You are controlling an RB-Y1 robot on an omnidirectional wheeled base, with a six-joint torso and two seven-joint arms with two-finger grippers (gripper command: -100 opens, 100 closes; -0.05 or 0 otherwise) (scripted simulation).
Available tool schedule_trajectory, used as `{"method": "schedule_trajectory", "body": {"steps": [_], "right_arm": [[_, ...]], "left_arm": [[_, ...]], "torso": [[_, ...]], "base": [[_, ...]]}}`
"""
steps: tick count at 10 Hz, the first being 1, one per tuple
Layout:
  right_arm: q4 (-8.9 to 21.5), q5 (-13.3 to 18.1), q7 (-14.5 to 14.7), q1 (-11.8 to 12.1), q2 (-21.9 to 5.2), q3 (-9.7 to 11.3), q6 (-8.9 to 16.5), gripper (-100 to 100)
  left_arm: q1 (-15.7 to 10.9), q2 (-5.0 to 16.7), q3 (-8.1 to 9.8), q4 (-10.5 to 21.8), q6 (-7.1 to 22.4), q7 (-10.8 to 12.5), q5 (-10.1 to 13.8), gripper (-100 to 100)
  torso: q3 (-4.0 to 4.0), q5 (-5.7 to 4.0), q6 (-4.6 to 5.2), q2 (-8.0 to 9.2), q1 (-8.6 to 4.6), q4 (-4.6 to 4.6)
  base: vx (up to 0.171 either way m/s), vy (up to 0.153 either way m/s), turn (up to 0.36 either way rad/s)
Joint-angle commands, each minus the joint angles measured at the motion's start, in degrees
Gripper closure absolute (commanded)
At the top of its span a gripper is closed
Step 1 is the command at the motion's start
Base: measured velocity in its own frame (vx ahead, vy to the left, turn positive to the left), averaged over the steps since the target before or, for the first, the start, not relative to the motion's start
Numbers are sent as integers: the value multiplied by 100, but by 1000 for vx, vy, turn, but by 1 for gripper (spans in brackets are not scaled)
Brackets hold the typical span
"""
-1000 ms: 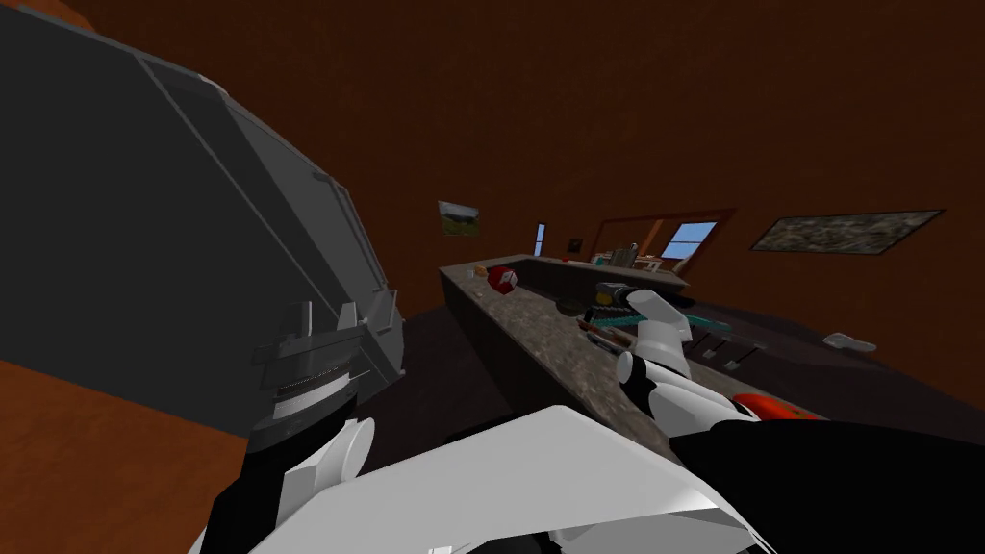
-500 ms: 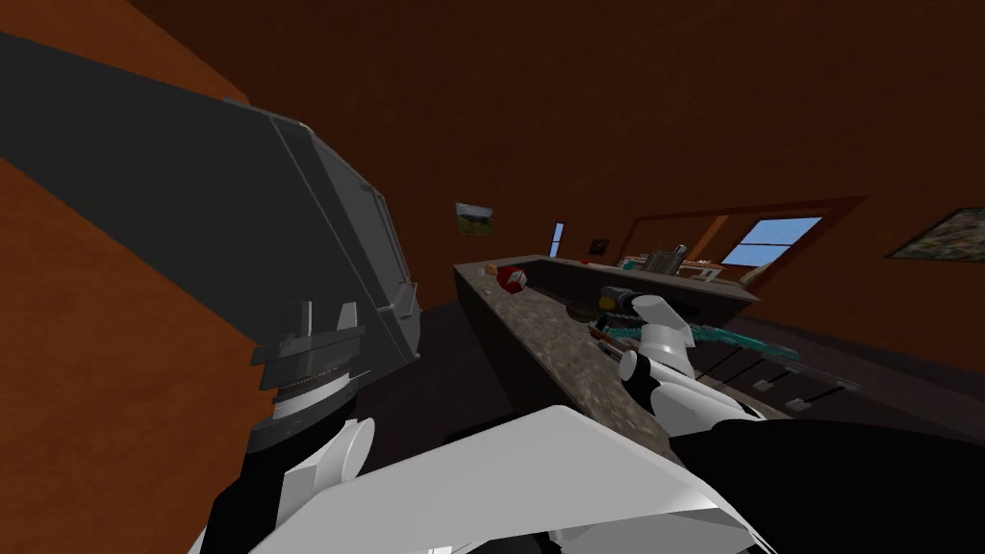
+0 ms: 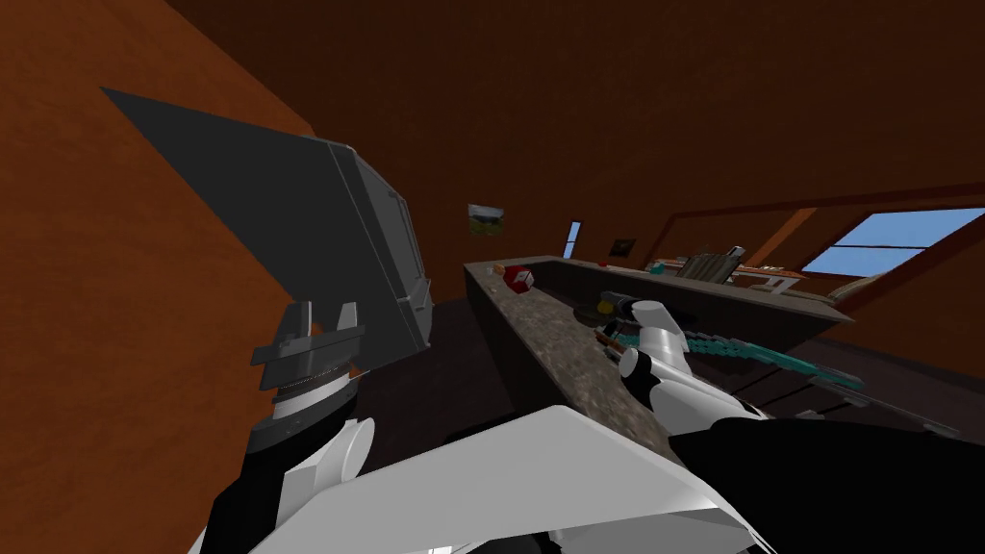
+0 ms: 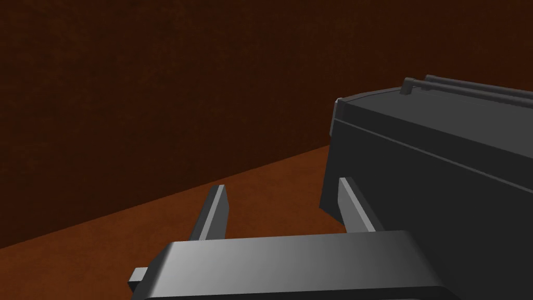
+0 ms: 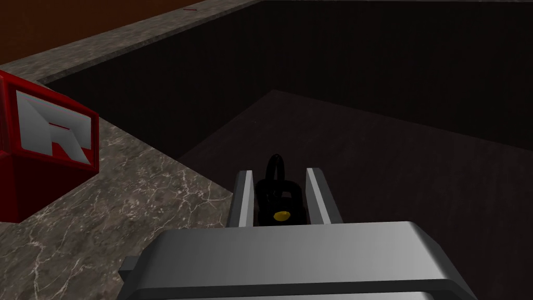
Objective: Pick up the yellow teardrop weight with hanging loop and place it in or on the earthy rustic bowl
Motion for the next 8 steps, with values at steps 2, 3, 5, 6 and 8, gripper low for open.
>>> {"method": "schedule_trajectory", "body": {"steps": [2,3,5,6,8], "right_arm": [[477,-237,122,-81,-29,-52,-158,100],[561,-275,138,-99,-27,-56,-185,100],[554,-301,190,-96,-27,-47,-186,-100],[552,-300,188,-95,-26,-47,-184,-100],[553,-300,188,-95,-27,-47,-185,-100]], "left_arm": [[0,0,0,0,0,0,0,0],[0,0,0,0,0,0,0,0],[2,0,1,0,0,0,0,0],[2,0,0,0,0,0,0,0],[2,0,0,-1,0,0,0,0]], "torso": [[1,0,6,1,-4,0],[0,-2,2,0,-11,0],[-3,6,18,-9,5,0],[-8,10,17,-17,18,-2],[-12,12,17,-22,25,-4]], "base": [[-87,-80,186],[-86,-85,151],[-21,-21,15],[0,0,0],[0,0,0]]}}
